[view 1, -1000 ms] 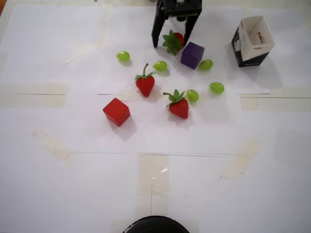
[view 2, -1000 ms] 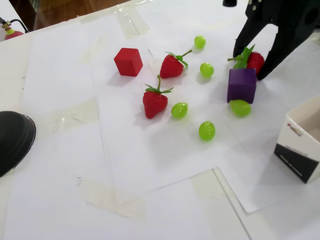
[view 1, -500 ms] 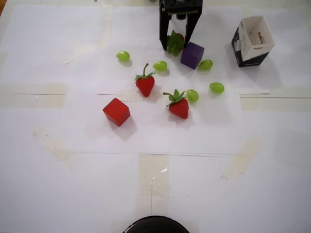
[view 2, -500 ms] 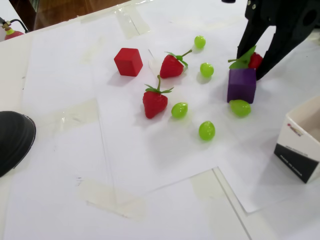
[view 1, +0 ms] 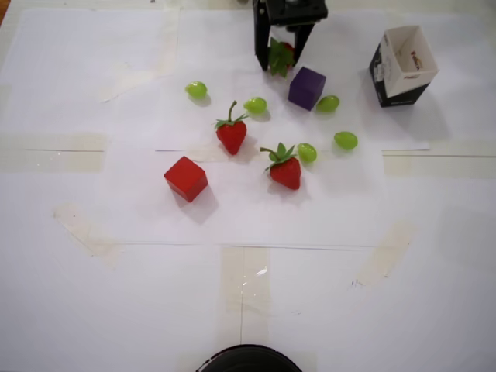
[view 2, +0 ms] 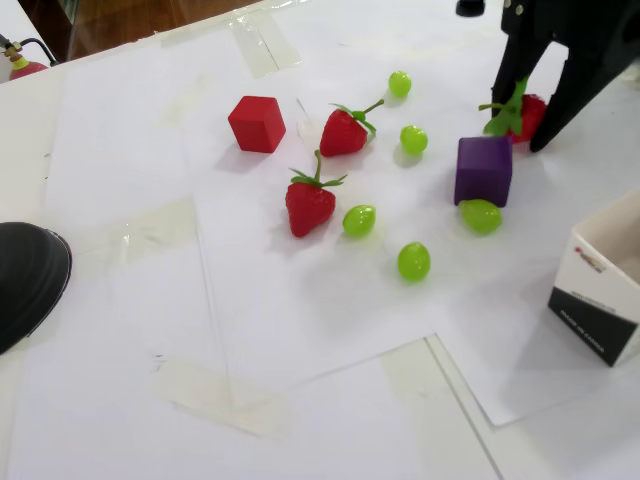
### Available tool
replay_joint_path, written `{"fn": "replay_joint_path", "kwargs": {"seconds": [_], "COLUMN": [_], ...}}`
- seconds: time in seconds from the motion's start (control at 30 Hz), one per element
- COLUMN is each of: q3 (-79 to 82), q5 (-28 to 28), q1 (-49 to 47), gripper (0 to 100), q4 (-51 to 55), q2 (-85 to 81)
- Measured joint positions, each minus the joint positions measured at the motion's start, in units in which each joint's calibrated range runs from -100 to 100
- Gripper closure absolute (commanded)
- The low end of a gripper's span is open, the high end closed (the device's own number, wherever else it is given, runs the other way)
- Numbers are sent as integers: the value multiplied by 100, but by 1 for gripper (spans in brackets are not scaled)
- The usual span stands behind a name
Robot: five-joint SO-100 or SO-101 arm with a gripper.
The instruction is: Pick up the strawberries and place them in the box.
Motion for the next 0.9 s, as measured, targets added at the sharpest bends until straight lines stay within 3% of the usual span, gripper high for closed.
{"fn": "replay_joint_path", "kwargs": {"seconds": [0.23, 0.4, 0.6, 0.9], "q3": [-2127, -3738, -5050, -5747], "q5": [332, 391, 391, 386], "q1": [202, -142, -944, -2292], "gripper": [86, 86, 86, 86], "q4": [2198, 3146, 3233, 2213], "q2": [64, 582, 1408, 3108]}}
